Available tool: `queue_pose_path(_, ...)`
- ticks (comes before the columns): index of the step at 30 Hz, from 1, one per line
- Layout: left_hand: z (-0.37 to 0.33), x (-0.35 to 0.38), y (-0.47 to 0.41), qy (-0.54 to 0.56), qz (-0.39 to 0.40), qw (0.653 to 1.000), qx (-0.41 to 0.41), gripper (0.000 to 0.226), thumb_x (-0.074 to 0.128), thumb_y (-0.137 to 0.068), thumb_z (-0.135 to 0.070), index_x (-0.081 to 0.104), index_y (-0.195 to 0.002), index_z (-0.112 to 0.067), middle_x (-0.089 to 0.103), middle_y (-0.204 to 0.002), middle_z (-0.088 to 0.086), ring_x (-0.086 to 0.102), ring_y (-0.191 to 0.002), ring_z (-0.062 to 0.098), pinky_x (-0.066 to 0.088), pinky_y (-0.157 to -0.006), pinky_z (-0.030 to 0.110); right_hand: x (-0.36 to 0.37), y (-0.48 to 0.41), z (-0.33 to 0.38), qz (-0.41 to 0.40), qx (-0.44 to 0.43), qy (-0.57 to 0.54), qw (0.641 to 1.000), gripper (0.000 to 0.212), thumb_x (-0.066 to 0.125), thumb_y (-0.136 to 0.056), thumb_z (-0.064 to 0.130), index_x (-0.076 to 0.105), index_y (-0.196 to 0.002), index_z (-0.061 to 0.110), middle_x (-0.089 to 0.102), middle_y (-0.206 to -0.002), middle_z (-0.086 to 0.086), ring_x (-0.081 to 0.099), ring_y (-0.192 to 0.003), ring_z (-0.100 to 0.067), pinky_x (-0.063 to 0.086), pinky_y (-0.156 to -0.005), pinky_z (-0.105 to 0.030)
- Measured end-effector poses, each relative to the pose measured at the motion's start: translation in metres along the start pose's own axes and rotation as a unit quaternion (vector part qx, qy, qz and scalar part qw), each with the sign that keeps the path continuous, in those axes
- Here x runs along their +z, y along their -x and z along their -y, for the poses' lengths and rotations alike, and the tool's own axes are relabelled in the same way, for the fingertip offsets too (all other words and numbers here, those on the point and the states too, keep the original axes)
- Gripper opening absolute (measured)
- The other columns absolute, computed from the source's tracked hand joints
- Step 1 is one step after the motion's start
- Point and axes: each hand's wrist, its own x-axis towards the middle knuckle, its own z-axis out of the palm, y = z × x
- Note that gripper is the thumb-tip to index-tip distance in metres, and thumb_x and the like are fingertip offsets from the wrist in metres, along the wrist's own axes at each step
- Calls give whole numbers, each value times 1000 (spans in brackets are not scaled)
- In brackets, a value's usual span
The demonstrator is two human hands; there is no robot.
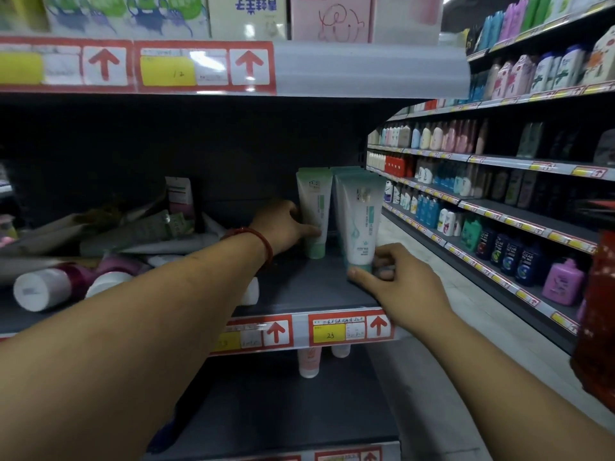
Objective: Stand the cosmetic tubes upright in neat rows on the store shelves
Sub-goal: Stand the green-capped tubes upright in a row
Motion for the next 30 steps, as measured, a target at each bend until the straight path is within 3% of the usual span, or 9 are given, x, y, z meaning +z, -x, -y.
queue_pose_path(3, -5, -26, 8, -33, 11, 999, 27, 29, 81, -81, -36, 69, -98, -16, 72, -102, 2, 69, -97, 20, 56, -90, 39, -10, 2, 6, -14, 9, 6, 1000, 72, 74, -72, 62, 51, -128, 25, 65, -103, 13, 64, -85, -8, 53, -78, -35)
queue_pose_path(6, -6, -56, 21, -109, 17, 992, 62, 48, 79, -84, -26, 61, -128, -18, 67, -122, 5, 63, -112, 22, 51, -100, 39, -24, 8, 17, -27, -24, 14, 999, 56, 82, -74, 40, 58, -121, 19, 63, -110, 0, 61, -84, -13, 47, -77, -30)
queue_pose_path(8, -1, -73, 35, -149, 19, 985, 82, 54, 79, -84, -26, 59, -134, -20, 65, -129, 4, 62, -117, 22, 50, -101, 38, -32, 16, 27, -17, -67, 40, 997, 48, 82, -74, 30, 62, -116, 18, 60, -107, -2, 58, -90, -15, 41, -75, -26)
queue_pose_path(11, 9, -96, 62, -183, 26, 978, 95, 56, 80, -82, -31, 60, -133, -22, 65, -130, 4, 62, -116, 22, 52, -99, 38, -39, 34, 47, 4, -102, 76, 992, 47, 81, -76, 30, 62, -118, 23, 58, -110, 2, 57, -94, -13, 44, -80, -27)
queue_pose_path(14, 21, -118, 89, -201, 30, 974, 96, 55, 79, -82, -37, 60, -133, -26, 65, -129, 1, 63, -113, 20, 53, -97, 35, -37, 53, 70, 25, -115, 105, 987, 50, 76, -77, 43, 56, -123, 33, 57, -120, 10, 59, -103, -13, 52, -90, -38)
queue_pose_path(18, 37, -151, 119, -224, 39, 967, 114, 53, 75, -83, -44, 61, -131, -25, 66, -125, 0, 63, -109, 19, 51, -89, 30, -26, 73, 105, 58, -143, 113, 982, 58, 74, -82, 42, 52, -134, 28, 55, -133, 6, 53, -118, -14, 45, -97, -29)
queue_pose_path(24, 65, -190, 147, -278, 48, 952, 118, 43, 76, -77, -52, 66, -114, -31, 68, -107, -7, 63, -98, 18, 54, -83, 36, -4, 85, 156, 97, -161, 111, 976, 61, 72, -83, 42, 49, -138, 29, 51, -139, 7, 53, -123, -16, 46, -100, -33)
queue_pose_path(27, 84, -199, 153, -289, 51, 949, 115, 31, 73, -81, -40, 67, -110, -29, 68, -105, -5, 65, -98, 22, 50, -77, 32, 10, 85, 176, 122, -169, 119, 971, 58, 72, -83, 42, 50, -135, 29, 53, -133, 6, 54, -119, -18, 48, -99, -39)
queue_pose_path(30, 99, -203, 158, -302, 65, 945, 108, 36, 70, -83, -34, 66, -117, -25, 69, -112, -2, 65, -102, 22, 53, -84, 35, 28, 81, 187, 148, -166, 135, 965, 55, 71, -84, 39, 51, -134, 27, 52, -130, 5, 55, -116, -19, 49, -96, -41)
